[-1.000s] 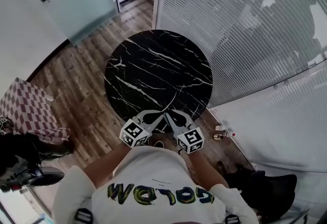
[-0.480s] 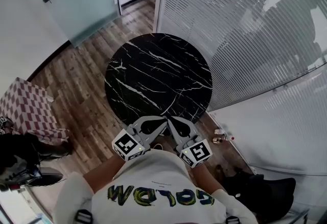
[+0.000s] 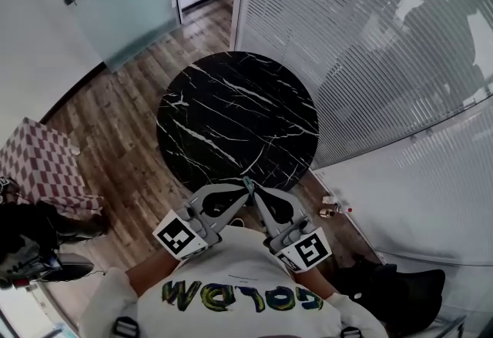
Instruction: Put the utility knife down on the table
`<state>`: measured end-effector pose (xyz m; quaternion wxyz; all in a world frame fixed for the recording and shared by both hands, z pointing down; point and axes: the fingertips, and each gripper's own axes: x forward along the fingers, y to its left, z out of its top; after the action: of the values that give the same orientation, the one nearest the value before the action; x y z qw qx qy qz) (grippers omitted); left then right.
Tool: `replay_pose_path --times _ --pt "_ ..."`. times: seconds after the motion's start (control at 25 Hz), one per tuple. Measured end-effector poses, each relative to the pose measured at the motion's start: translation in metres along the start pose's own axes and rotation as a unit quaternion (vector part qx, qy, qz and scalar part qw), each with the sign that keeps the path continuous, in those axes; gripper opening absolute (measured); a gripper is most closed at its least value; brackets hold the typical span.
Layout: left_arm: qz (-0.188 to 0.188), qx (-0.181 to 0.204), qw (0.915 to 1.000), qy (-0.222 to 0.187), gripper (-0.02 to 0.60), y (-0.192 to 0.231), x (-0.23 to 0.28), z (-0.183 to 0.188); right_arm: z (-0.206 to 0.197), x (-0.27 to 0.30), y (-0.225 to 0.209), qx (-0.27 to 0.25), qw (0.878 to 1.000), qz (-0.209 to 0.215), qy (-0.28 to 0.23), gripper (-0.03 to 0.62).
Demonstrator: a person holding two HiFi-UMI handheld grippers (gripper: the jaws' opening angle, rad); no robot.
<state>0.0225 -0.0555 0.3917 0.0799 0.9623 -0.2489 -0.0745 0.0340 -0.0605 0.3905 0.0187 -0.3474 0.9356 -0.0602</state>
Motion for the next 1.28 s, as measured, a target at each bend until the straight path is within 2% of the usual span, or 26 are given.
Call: replay_pose_path --times 0.16,0.4,0.6,1.28 --pt "-0.006 0.0 0.9998 -0.019 0.0 -0.01 0.001 0.022 0.023 -0.006 0.011 -0.01 1.0 0.012 -0.016 0.003" --pt "-0.012 0.017 0.9995 -0.023 0.0 -0.025 0.0 0.044 0.046 -0.013 0.016 -0.016 0.999 0.006 -0.033 0.002" --pt "-0.003 0.025 0.9995 -0.018 0.0 -0.022 0.0 0.041 0.045 -0.015 0.016 -0.015 0.999 0.005 -0.03 0.002" --pt "-0.016 0.011 0.9996 -0.019 0.0 -0.02 0.003 0.041 0.043 -0.013 0.013 -0.011 0.999 0.0 -0.032 0.002"
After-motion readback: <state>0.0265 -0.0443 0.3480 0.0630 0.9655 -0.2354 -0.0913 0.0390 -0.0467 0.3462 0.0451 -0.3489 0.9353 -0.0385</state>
